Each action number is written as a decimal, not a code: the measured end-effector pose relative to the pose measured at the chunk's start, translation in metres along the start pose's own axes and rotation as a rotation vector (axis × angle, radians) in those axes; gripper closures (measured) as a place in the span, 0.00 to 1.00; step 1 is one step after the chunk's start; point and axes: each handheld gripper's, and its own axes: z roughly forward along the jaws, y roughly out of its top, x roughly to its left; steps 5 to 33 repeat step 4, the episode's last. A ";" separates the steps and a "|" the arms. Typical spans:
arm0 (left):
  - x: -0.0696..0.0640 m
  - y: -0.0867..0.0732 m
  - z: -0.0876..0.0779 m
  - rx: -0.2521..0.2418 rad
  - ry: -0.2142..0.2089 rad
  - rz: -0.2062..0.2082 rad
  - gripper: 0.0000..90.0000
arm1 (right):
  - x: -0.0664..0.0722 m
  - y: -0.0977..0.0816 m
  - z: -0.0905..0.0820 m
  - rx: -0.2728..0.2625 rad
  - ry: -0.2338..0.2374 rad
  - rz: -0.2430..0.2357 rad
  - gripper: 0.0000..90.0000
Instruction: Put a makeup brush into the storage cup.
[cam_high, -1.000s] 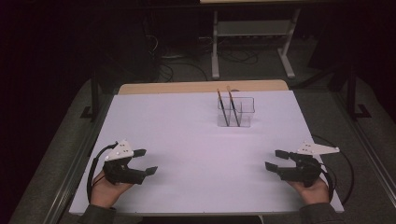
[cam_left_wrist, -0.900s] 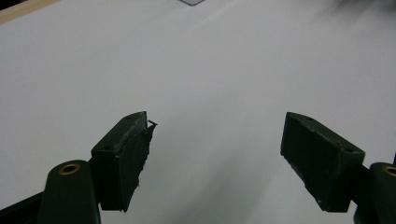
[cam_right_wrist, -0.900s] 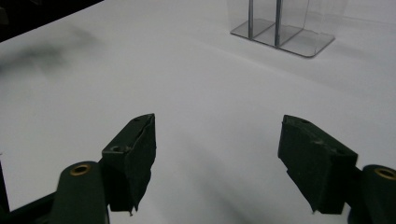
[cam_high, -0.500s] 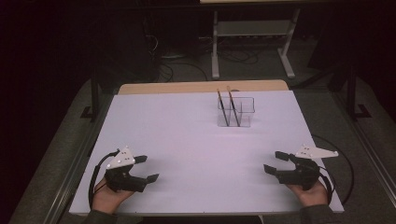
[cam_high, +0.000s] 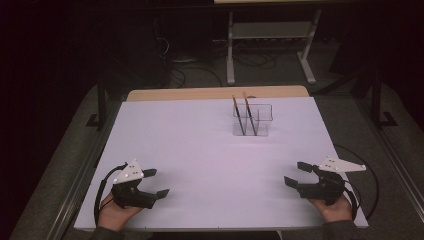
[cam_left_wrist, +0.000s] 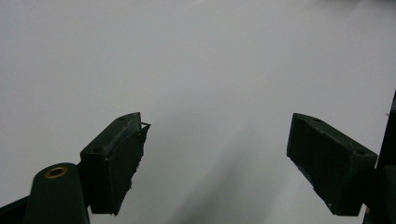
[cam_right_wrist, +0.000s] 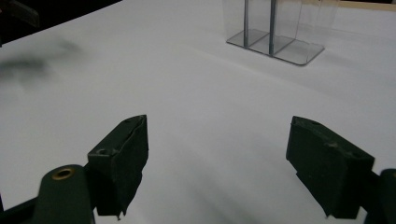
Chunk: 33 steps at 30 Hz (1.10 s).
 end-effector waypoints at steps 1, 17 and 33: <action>0.001 0.000 0.000 0.003 -0.001 0.005 0.20 | -0.001 0.000 0.000 -0.002 0.002 -0.003 0.22; 0.002 0.000 0.001 -0.003 -0.005 -0.004 0.20 | -0.001 0.000 0.002 -0.007 0.004 0.004 0.21; 0.002 0.000 0.001 -0.003 -0.005 -0.004 0.20 | -0.001 0.000 0.002 -0.007 0.004 0.004 0.21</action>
